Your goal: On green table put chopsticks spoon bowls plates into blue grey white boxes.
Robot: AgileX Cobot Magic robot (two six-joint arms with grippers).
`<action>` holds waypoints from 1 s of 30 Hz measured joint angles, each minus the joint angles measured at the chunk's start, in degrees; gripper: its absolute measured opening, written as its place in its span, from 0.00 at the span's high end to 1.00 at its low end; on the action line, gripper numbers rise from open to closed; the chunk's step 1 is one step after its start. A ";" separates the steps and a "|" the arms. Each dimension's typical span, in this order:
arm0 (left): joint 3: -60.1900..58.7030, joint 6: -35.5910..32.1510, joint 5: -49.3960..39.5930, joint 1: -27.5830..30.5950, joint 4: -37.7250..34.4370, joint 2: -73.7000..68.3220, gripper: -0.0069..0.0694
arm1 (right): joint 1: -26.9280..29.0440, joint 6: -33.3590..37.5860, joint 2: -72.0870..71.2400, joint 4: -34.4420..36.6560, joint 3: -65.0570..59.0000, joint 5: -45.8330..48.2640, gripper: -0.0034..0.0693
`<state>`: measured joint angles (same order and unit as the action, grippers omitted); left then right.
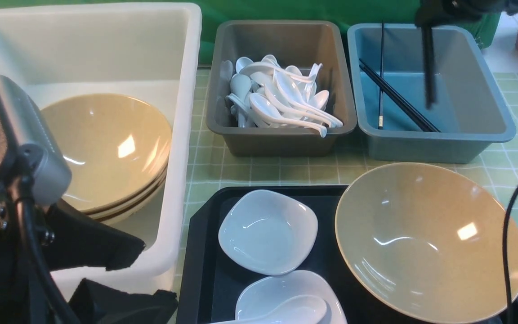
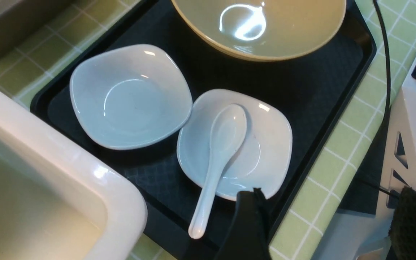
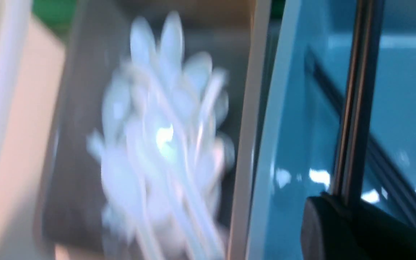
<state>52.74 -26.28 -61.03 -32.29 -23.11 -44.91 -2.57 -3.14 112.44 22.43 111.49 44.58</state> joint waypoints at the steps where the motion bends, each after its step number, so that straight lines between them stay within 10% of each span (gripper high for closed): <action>1: 0.00 0.00 0.30 0.00 0.00 0.00 0.32 | 0.49 -0.05 1.95 1.13 0.69 -1.66 0.87; 13: 0.00 0.62 0.90 0.00 -0.87 0.00 0.32 | 3.09 -3.35 16.18 6.49 1.67 -7.72 0.83; 24: 0.00 1.37 3.06 0.00 -1.14 -0.05 0.32 | 3.20 -1.07 14.32 6.87 3.59 -1.76 0.41; 30: 0.00 3.05 6.45 0.00 -1.26 -0.05 0.32 | 3.20 6.76 6.51 6.27 3.59 1.80 0.36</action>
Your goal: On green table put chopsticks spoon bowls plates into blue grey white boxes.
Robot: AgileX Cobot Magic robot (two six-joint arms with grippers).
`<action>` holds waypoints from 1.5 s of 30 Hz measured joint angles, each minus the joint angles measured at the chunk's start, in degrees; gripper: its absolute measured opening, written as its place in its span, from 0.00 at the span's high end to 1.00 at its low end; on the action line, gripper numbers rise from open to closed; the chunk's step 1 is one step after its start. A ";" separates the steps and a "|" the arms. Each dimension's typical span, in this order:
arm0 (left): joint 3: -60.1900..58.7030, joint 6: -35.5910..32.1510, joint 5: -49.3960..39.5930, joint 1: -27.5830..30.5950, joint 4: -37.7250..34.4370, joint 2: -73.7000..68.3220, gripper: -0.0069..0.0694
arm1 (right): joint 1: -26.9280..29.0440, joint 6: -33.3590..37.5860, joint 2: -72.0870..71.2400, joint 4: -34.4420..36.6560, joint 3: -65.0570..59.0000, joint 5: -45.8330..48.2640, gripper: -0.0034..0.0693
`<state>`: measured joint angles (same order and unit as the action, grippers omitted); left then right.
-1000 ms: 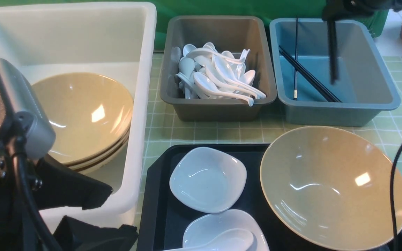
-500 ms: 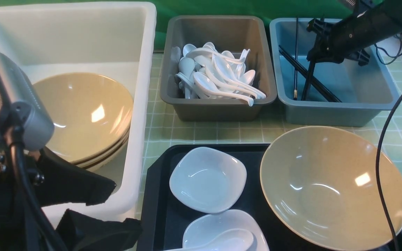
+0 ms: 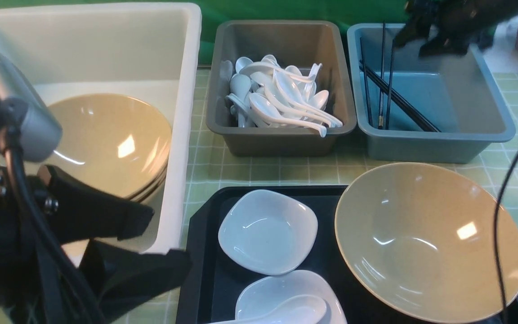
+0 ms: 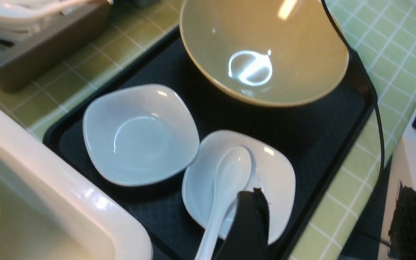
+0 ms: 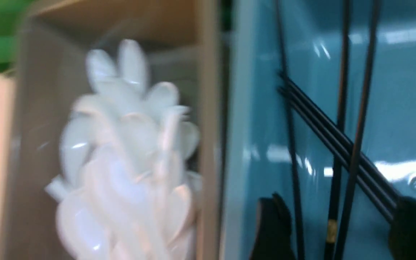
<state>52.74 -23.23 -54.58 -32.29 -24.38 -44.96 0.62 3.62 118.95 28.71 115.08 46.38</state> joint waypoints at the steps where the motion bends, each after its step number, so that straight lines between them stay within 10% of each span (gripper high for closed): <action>1: 0.00 0.94 1.02 0.00 -0.02 -0.21 0.32 | 0.00 3.33 -3.46 0.00 0.15 1.75 0.36; 13: 0.00 7.37 3.11 0.00 -0.40 -7.81 0.32 | -8.42 24.08 -27.12 0.10 -1.67 19.90 0.36; 26: 4.43 -7.58 -15.56 0.00 -0.90 -10.58 0.32 | -28.34 44.53 -37.10 0.62 -31.38 19.83 0.36; 32: 5.73 -9.13 -16.82 0.00 -0.72 -5.52 0.32 | -37.45 59.54 -33.07 -0.01 -44.27 11.81 0.36; 45: 5.73 -5.95 -17.90 0.00 9.23 9.82 0.32 | -50.67 66.99 -16.52 1.66 -45.42 -10.61 0.36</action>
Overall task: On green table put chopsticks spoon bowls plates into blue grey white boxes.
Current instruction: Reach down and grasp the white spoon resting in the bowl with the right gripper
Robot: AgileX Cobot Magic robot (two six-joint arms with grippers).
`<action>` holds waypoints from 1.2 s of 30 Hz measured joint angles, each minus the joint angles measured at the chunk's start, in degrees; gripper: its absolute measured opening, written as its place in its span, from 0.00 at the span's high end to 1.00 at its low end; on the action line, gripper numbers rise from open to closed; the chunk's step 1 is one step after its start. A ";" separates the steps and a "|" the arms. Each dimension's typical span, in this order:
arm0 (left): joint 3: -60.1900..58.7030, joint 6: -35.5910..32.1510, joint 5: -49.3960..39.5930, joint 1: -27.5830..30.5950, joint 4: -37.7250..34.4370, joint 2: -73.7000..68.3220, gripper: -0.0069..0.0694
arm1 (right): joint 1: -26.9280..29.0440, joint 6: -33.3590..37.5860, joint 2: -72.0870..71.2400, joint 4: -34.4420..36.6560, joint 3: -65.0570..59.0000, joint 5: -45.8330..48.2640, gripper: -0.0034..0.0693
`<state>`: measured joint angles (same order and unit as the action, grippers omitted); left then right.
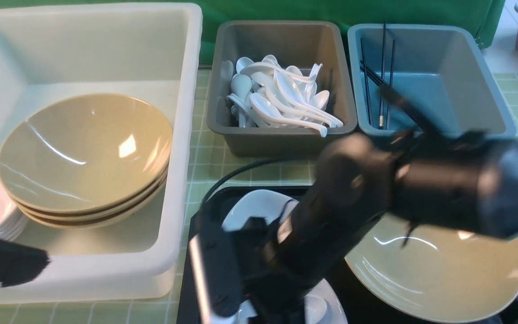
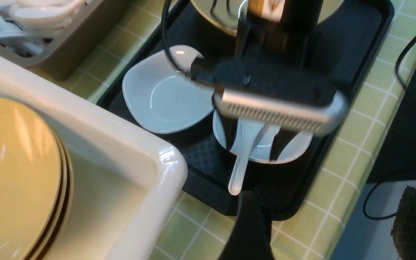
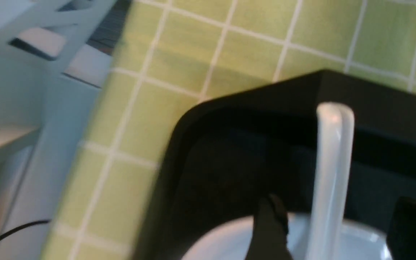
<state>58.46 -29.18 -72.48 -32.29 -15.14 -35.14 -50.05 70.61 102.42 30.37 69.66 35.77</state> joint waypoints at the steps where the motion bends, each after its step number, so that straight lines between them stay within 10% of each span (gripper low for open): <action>1: 0.00 0.27 -0.05 0.00 0.00 0.49 0.32 | -0.51 0.05 0.49 0.00 0.00 -1.18 0.36; 16: 0.00 2.03 -0.37 0.00 -0.05 1.08 0.32 | -2.12 0.09 5.98 0.47 0.00 -7.02 0.40; 23: 0.00 2.76 -0.37 0.00 -0.05 1.08 0.32 | -2.12 -2.05 5.98 0.53 0.96 -6.30 0.79; 36: 0.00 6.44 6.94 0.00 0.07 1.08 0.32 | 4.59 -12.70 6.04 -0.75 17.47 8.71 0.78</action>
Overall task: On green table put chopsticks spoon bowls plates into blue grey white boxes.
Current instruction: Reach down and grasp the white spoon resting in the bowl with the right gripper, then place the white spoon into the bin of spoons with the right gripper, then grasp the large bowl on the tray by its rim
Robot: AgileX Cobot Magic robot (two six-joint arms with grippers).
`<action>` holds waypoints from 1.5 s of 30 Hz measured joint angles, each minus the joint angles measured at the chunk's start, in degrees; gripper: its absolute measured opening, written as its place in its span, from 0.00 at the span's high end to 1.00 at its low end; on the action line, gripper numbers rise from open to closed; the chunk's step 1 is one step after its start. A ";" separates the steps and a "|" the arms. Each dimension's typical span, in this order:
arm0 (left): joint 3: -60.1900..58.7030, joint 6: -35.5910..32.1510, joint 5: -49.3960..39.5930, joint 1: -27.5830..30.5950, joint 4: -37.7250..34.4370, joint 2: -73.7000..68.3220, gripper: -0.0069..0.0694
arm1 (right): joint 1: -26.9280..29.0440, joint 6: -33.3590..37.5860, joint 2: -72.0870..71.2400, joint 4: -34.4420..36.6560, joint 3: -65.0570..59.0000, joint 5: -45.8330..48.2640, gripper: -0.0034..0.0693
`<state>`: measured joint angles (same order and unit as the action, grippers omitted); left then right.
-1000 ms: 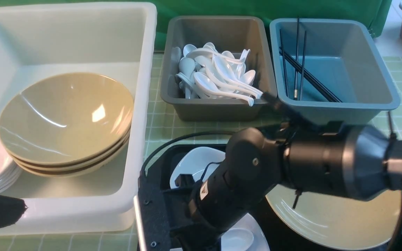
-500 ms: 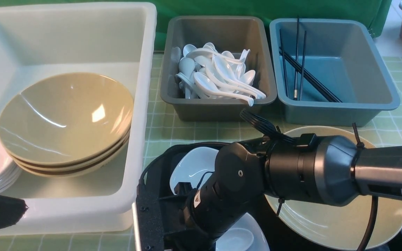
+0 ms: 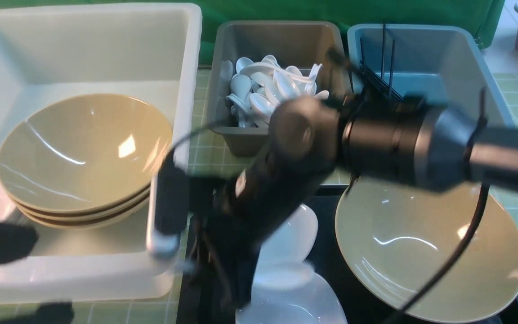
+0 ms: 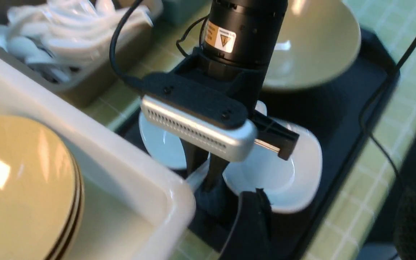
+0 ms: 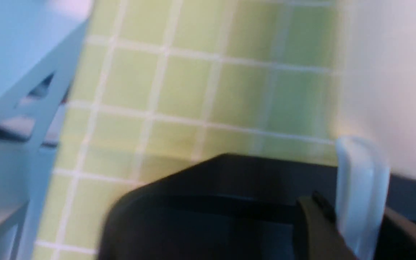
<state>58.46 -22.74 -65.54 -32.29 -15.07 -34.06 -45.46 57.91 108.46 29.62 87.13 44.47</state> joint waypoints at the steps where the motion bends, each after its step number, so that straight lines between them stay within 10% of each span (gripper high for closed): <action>1: 0.00 0.28 0.58 0.00 0.15 0.00 0.32 | 0.28 -0.22 0.00 0.00 0.00 0.19 0.78; 12: 0.00 2.75 13.98 0.00 4.63 -0.05 0.32 | 16.00 -16.13 0.33 4.46 9.35 -19.20 0.78; 23: 0.00 2.83 14.24 0.00 4.70 -4.45 0.32 | 19.29 -17.45 10.14 15.24 18.34 -35.57 0.77; 30: 0.00 2.88 11.91 0.00 4.18 -9.47 0.32 | 21.03 -18.50 14.79 15.43 22.87 -35.57 0.49; 37: 0.00 2.88 10.68 0.00 2.50 -11.90 0.32 | 23.30 -23.62 13.58 14.88 23.11 -24.99 0.18; 45: 0.00 5.17 11.35 0.00 2.81 -17.23 0.32 | 30.20 -20.99 2.15 10.58 24.03 4.23 0.16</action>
<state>58.46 -17.57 -54.20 -32.29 -12.27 -51.28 -15.26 36.92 110.61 40.21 111.17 48.70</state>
